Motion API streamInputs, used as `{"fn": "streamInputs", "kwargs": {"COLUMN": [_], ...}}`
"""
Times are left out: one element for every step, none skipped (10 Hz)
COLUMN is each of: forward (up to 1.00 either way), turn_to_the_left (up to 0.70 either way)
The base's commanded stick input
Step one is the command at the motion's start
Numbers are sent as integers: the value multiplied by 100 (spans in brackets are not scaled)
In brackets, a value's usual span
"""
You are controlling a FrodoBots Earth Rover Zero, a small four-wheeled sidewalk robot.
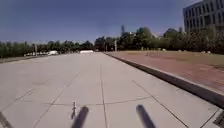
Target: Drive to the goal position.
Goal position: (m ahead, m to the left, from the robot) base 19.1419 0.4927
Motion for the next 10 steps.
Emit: {"fn": "streamInputs", "kwargs": {"forward": [70,70,70,70,70,70,70,70,70,70], "turn_to_the_left": [0,0,0,0,0,0,0,0,0,0]}}
